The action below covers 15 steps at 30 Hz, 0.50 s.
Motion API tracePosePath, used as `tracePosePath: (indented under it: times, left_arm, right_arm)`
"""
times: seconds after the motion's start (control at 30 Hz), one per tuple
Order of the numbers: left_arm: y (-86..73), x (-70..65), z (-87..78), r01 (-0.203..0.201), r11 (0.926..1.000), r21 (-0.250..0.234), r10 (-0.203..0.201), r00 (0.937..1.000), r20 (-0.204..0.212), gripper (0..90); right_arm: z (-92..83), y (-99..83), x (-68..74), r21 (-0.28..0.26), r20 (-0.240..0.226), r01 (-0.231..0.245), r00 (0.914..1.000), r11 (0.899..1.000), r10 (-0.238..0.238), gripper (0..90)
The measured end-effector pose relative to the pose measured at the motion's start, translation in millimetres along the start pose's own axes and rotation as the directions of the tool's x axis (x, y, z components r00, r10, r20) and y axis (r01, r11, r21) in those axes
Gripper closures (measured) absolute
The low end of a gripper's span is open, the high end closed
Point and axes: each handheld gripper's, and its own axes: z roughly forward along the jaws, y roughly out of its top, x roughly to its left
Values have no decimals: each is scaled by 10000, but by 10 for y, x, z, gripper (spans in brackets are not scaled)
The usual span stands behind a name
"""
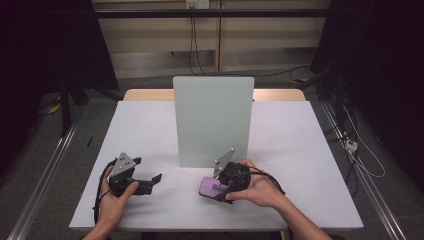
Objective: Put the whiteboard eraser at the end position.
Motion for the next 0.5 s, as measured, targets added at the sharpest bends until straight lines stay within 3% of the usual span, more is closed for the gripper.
tracePosePath:
  times: [0.5]
  left_arm:
    - [-1, 11, -5, -57, 10000, 33, 57, 9999, -99, 47]
  right_arm:
    - [113, 7, -9, 157, -66, -75, 9999, 9998, 76, 418]
